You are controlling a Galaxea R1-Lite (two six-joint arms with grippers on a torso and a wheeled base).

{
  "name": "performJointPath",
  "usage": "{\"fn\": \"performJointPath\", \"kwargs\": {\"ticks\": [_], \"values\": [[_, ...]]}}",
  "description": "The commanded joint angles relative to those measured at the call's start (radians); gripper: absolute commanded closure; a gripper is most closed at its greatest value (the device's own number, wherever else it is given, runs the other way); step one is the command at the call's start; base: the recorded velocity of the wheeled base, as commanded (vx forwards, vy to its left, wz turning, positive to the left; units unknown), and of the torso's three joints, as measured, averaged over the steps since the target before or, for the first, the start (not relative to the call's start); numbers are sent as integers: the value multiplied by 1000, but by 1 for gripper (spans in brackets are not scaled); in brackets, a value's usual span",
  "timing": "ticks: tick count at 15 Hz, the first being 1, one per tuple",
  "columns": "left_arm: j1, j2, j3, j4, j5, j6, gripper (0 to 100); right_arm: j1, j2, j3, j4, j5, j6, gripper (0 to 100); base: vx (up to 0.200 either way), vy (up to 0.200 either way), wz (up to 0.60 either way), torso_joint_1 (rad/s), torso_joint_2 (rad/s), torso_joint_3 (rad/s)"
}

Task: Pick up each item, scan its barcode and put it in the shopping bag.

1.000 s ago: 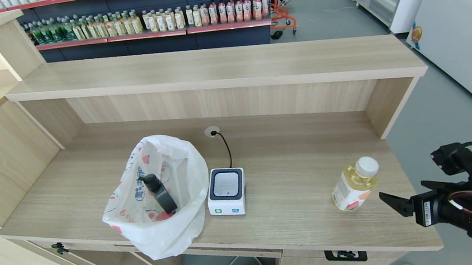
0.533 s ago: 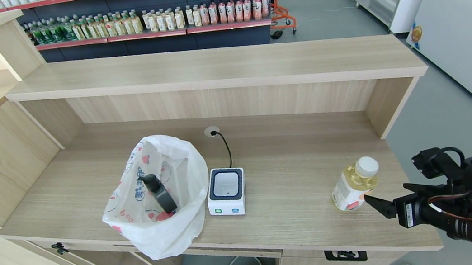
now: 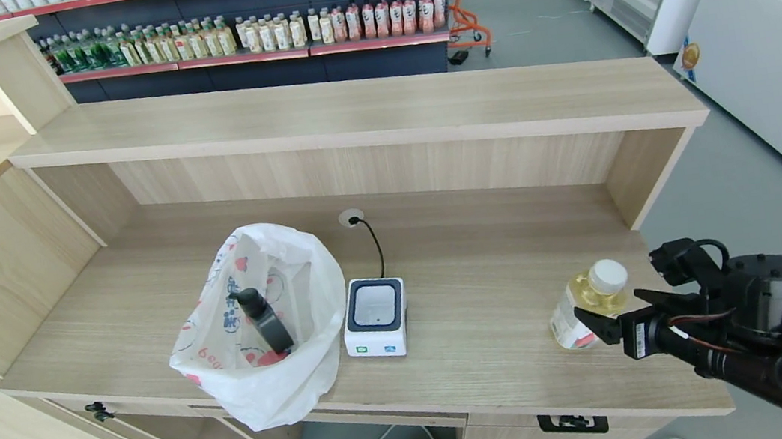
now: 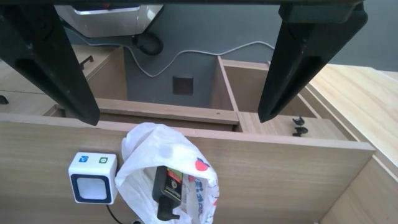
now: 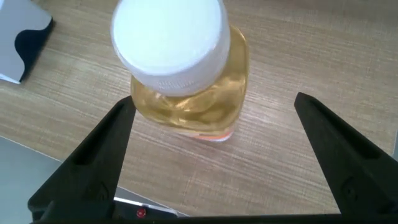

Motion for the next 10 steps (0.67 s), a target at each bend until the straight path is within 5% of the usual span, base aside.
{"fn": "performJointPath", "kwargs": {"ticks": [1,10], "values": [[-1,0,0,0,0,0,0,16,52,-34,-9,0,0,0,0,0,0,0,0,0],[-1,0,0,0,0,0,0,52,181,-104,-109,3,-20,0,0,0,0,0,0,0]]}}
